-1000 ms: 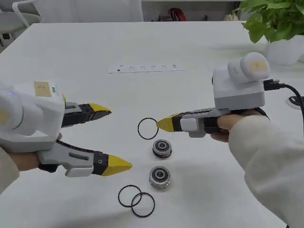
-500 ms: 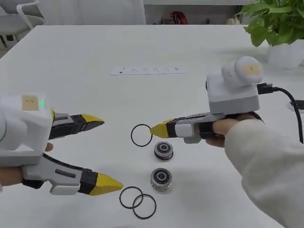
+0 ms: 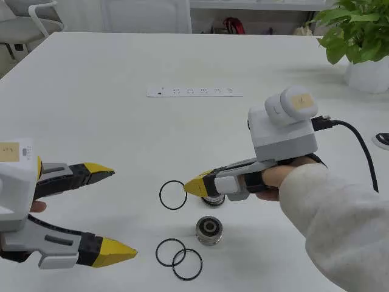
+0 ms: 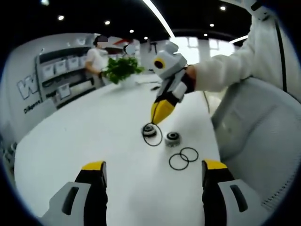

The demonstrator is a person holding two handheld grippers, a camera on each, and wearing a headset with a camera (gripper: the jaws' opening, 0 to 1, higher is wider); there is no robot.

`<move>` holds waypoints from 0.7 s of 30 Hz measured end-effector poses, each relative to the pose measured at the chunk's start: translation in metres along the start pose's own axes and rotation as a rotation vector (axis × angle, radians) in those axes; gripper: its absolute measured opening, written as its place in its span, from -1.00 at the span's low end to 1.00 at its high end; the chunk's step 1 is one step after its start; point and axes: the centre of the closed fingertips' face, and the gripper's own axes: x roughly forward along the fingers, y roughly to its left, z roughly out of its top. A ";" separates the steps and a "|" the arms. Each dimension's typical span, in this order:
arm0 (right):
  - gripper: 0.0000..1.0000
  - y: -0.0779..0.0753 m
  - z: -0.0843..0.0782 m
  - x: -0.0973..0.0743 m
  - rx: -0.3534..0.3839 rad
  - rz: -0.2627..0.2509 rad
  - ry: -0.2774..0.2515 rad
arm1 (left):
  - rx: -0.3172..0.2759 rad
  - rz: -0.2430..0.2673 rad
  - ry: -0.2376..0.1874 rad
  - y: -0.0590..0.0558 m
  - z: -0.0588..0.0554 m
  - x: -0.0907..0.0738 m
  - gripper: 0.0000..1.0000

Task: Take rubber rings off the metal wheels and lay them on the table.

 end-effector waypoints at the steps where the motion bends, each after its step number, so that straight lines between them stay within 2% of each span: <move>1: -1.00 0.001 -0.002 0.001 -0.001 0.005 0.008 | 0.000 -0.004 0.005 -0.003 -0.004 -0.001 0.69; 5: -1.00 0.006 -0.012 0.009 -0.003 0.024 0.047 | -0.007 -0.018 0.016 -0.011 -0.012 -0.002 0.67; 12: -1.00 0.018 -0.027 0.020 -0.015 0.062 0.109 | -0.010 -0.035 0.003 -0.016 -0.008 0.000 0.67; 21: -1.00 0.024 -0.044 0.028 -0.021 0.093 0.176 | -0.011 -0.052 0.009 -0.020 -0.010 0.002 0.67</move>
